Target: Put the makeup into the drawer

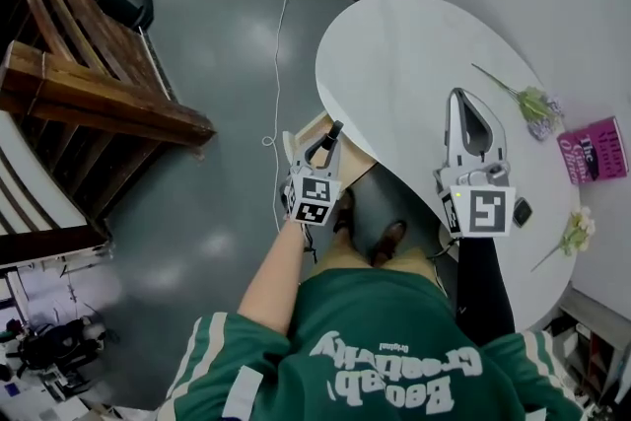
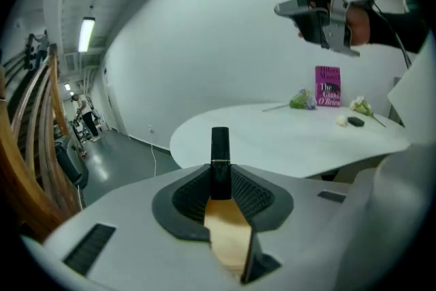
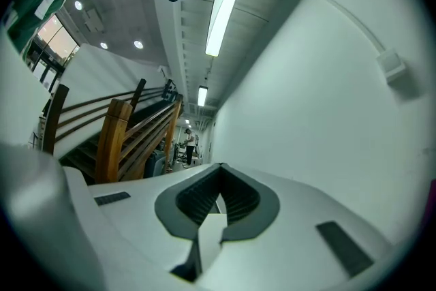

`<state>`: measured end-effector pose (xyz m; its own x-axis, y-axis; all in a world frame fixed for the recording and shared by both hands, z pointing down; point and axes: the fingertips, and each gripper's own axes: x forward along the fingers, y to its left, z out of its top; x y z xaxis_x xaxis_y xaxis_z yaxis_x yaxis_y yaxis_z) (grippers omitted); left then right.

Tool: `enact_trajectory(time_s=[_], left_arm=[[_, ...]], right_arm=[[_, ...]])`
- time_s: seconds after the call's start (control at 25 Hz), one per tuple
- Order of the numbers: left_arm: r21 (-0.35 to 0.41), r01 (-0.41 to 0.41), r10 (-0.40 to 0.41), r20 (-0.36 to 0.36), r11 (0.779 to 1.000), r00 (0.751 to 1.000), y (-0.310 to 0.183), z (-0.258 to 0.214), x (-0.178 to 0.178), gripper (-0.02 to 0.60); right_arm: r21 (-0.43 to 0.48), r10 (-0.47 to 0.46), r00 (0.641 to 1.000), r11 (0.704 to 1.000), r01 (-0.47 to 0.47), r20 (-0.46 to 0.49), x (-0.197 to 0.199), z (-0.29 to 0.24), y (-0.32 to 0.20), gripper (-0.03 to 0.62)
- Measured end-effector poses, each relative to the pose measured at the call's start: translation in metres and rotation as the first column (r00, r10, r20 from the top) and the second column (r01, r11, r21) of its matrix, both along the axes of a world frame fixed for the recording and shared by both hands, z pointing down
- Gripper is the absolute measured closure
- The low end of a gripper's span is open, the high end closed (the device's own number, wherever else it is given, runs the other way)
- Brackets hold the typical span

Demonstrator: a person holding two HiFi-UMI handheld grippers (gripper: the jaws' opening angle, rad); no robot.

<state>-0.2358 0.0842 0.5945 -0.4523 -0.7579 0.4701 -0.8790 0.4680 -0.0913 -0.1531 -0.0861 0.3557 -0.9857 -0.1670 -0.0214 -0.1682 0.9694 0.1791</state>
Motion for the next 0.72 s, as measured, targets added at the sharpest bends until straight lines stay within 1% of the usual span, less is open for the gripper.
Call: enact_trajectory(time_s=[0.08,0.16,0.24,0.32,0.4,0.48,0.64,0.72], left_arm=[[-0.094,-0.024,0.018,-0.065,0.995,0.998,0.008,0.044,0.004,0.477],[-0.167,-0.04,0.021,-0.119,0.985,0.993,0.016,0.077,0.008,0.477],[-0.225,-0.064,0.028,-0.159,0.972,0.987,0.022,0.1,0.012,0.477],[-0.262,-0.091,0.043,-0.185,0.961,0.982,0.023,0.114,0.015,0.477],[-0.289,-0.113,0.055,-0.199,0.951,0.978,0.022,0.124,0.016,0.477],[-0.3,-0.124,0.062,-0.206,0.946,0.976,0.021,0.129,0.017,0.477],[-0.299,-0.138,0.075,-0.212,0.944,0.974,0.017,0.131,0.016,0.477],[-0.298,-0.144,0.082,-0.213,0.944,0.974,0.015,0.129,0.016,0.477]], right_arm=[[-0.006,0.013,1.0,1.0,-0.013,-0.011,-0.002,0.005,-0.001,0.597],[-0.01,0.019,0.999,1.0,-0.019,-0.026,-0.003,0.01,-0.001,0.597],[-0.008,0.02,0.999,1.0,-0.021,-0.04,-0.004,0.013,0.001,0.597],[-0.005,0.023,0.998,1.0,-0.024,-0.05,-0.006,0.016,0.001,0.597],[-0.003,0.027,0.998,1.0,-0.028,-0.057,-0.007,0.019,0.0,0.597],[-0.001,0.031,0.998,1.0,-0.031,-0.061,-0.009,0.02,0.0,0.597],[-0.012,0.045,0.999,0.999,-0.045,-0.014,-0.014,0.008,0.002,0.597],[-0.01,0.045,0.999,0.999,-0.046,-0.014,-0.015,0.009,0.002,0.597]])
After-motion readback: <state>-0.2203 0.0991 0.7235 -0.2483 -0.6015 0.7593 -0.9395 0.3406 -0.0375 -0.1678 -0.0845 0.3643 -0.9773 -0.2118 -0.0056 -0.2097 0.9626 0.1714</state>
